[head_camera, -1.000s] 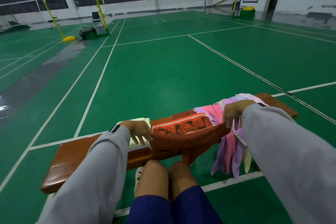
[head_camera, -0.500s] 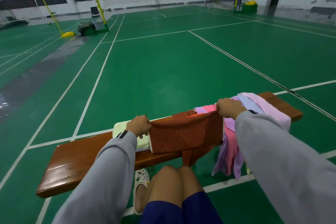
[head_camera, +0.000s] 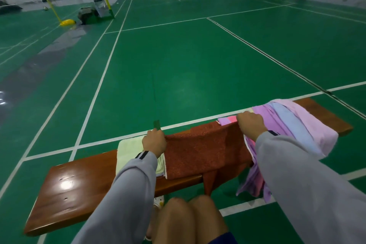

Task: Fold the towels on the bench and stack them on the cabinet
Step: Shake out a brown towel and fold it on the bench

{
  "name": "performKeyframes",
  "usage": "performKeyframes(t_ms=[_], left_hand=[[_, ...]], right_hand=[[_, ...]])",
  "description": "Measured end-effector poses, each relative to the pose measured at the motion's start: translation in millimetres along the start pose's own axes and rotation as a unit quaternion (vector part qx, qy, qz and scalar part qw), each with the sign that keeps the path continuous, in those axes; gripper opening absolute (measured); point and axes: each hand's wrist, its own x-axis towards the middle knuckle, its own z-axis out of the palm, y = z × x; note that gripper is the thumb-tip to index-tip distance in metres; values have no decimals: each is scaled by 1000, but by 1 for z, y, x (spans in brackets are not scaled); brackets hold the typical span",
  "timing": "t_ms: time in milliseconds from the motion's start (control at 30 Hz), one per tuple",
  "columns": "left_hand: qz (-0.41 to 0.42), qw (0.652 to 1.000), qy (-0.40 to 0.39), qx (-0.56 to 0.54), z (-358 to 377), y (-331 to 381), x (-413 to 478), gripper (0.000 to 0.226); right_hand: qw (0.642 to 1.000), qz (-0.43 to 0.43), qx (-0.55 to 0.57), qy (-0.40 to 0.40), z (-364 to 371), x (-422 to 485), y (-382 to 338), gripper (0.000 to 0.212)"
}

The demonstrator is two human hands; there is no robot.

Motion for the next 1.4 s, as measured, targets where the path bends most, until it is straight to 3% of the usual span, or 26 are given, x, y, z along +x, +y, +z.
performKeyframes(t_ms=[100, 200, 300, 467, 600, 733, 800, 867, 933, 967, 1167, 1267, 1333, 1400], left_hand=[[24, 997, -4, 69, 14, 1, 13, 28], [70, 995, -20, 69, 29, -1, 25, 42], [122, 988, -69, 69, 43, 4, 34, 61], [116, 978, -156, 72, 62, 17, 37, 71], [103, 980, -144, 95, 61, 18, 35, 73], [123, 982, -105, 99, 49, 15, 33, 65], [117, 988, -94, 40, 45, 13, 32, 60], [80, 978, -124, -150, 38, 10, 29, 42], [9, 909, -189, -372, 30, 12, 22, 25], [-26, 878, -204, -432, 26, 13, 18, 22], [-132, 844, -272, -442, 20, 22, -5, 23], [-130, 851, -226, -457, 11, 38, -8, 20], [-132, 830, -186, -509, 0, 54, -11, 19], [-129, 808, -161, -552, -6, 71, -12, 26]], right_hand=[[1000, 2, -3, -8, 16, 9, -5, 32], [1000, -2, 27, -15, 30, 14, -12, 34], [996, -49, 60, -44, 35, 13, -30, 34], [983, -91, 146, -62, 44, 13, -64, 30], [964, -125, 182, -147, 42, 10, -93, 32], [949, -136, 220, -181, 47, 4, -116, 29], [946, -131, 234, -181, 49, -2, -125, 23], [942, -126, 253, -181, 50, -9, -132, 21], [941, -128, 256, -182, 49, -14, -137, 26], [940, -128, 255, -184, 48, -16, -139, 29], [917, -97, 310, -233, 40, -31, -145, 53], [901, -117, 325, -261, 34, -39, -141, 70], [872, -117, 370, -297, 25, -43, -136, 81], [809, -97, 462, -352, 13, -49, -134, 89]])
